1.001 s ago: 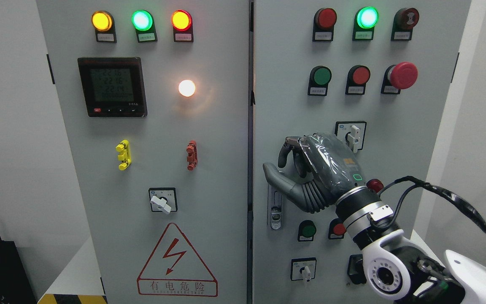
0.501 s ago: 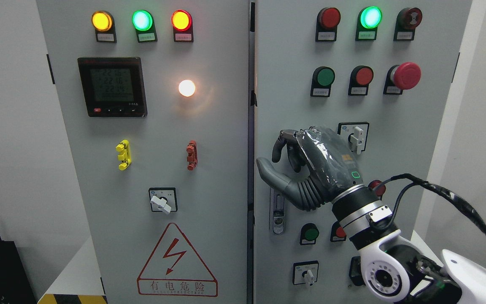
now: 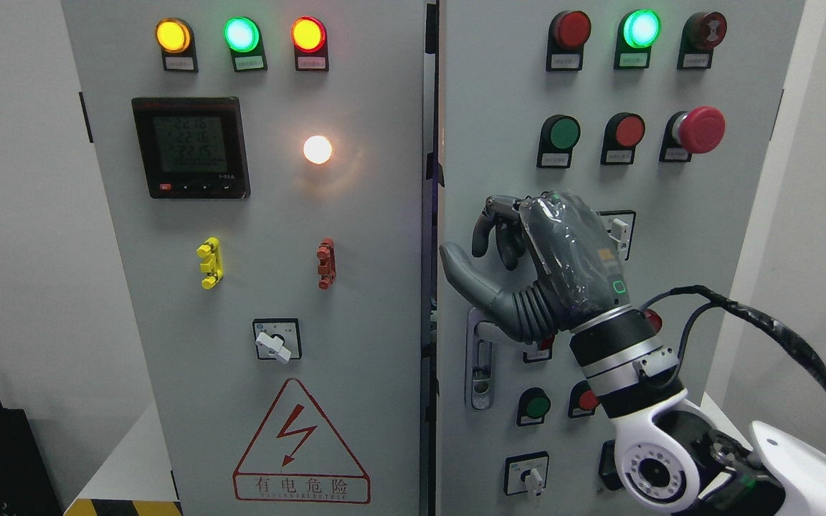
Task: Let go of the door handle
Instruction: 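Swing the cabinet door open toward the robot with the right hand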
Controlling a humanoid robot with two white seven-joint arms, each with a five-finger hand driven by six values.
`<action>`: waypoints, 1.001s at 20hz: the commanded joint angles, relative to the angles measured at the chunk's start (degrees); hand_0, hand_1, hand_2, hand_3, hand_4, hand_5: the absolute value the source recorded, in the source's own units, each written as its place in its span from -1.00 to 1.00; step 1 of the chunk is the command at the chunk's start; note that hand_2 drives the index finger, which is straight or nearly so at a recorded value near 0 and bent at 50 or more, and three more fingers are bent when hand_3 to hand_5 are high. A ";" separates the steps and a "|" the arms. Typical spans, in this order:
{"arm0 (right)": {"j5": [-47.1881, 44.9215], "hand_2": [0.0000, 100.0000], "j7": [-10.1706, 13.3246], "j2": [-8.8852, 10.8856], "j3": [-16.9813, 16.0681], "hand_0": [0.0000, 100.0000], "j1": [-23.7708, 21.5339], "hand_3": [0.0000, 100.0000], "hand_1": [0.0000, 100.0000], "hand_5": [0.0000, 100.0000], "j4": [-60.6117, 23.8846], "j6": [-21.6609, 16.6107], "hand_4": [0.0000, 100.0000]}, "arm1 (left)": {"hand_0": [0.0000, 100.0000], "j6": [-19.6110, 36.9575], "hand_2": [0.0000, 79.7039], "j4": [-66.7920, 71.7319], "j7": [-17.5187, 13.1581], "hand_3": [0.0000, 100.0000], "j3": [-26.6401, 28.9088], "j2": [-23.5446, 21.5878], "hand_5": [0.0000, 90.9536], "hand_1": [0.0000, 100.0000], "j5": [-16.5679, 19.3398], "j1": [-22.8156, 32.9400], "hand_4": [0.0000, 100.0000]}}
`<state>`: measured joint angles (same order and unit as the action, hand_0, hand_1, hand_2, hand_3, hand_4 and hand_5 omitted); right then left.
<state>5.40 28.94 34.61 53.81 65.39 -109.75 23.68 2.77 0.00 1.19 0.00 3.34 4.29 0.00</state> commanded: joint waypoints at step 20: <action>13.93 0.80 0.59 -2.71 -12.85 -0.13 -5.45 1.00 -0.24 0.97 -6.52 -6.80 1.00 | -0.76 -0.05 -1.00 0.53 -0.05 -1.00 0.09 0.00 -1.00 -0.22 0.01 -0.09 -1.00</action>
<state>16.54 29.94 32.96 45.63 61.58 -112.57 17.52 2.77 0.00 1.19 0.00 3.34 4.30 0.00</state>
